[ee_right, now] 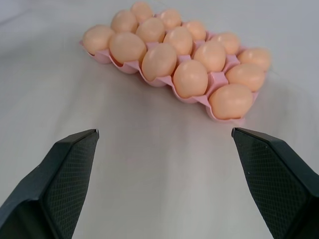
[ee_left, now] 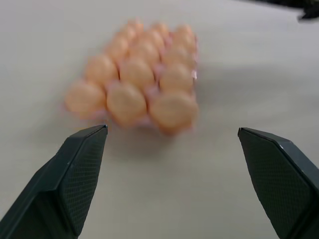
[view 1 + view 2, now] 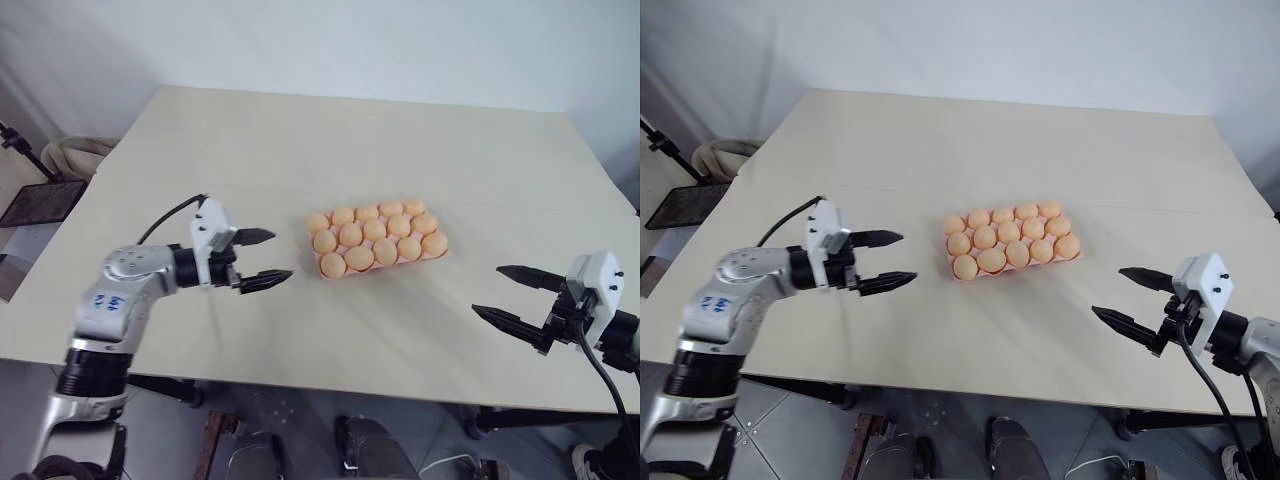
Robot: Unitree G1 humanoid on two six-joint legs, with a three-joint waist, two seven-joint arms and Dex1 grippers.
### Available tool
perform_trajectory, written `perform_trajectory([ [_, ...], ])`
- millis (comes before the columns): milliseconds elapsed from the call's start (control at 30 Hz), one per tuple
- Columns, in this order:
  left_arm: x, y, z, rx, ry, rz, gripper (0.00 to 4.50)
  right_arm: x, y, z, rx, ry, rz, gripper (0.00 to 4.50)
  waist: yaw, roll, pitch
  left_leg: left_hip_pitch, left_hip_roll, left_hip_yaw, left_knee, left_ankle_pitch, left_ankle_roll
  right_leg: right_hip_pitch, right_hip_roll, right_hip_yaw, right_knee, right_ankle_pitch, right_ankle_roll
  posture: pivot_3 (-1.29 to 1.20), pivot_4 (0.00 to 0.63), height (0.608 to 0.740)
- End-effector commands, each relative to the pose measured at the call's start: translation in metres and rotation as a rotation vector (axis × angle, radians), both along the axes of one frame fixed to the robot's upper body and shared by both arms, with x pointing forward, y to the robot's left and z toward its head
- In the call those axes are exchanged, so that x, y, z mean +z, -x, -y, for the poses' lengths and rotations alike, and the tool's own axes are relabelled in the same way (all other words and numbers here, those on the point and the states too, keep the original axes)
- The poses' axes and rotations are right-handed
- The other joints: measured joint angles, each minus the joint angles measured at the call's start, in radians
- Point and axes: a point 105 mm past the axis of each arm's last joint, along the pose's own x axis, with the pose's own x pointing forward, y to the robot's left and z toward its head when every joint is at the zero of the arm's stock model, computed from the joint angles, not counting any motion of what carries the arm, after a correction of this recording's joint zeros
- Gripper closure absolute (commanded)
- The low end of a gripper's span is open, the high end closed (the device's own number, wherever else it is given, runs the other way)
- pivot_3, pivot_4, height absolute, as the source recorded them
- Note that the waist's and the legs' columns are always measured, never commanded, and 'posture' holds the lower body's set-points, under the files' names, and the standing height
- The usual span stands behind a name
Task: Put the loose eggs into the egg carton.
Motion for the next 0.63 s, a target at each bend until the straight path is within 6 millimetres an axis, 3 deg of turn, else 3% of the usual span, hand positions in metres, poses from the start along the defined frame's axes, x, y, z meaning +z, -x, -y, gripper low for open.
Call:
perform_trajectory([
  [33,0.014,0.001,-0.036,0.047,-0.037,0.052,0.04,0.008,-0.001,-0.003,0.023,0.000,0.046,0.00,0.000,0.000,0.000,0.000,0.000,0.000,0.000,0.000,0.000,0.000,0.000,0.000,0.000,0.000,0.000,0.00,0.150,0.740],
  [300,0.027,-0.003,-0.076,0.095,-0.067,0.116,0.04,0.012,-0.003,0.003,0.032,0.024,0.053,0.00,0.006,0.000,0.000,-0.002,0.001,0.000,-0.001,-0.001,0.000,-0.003,-0.001,-0.001,-0.001,-0.002,-0.003,0.00,0.150,0.740],
  [633,0.031,-0.007,-0.074,0.091,-0.039,0.176,0.04,0.021,-0.011,0.007,0.030,0.044,0.082,0.00,0.003,0.000,0.000,-0.003,0.001,0.001,-0.001,-0.002,0.000,-0.004,0.000,-0.001,0.000,-0.002,-0.003,0.00,0.150,0.740],
])
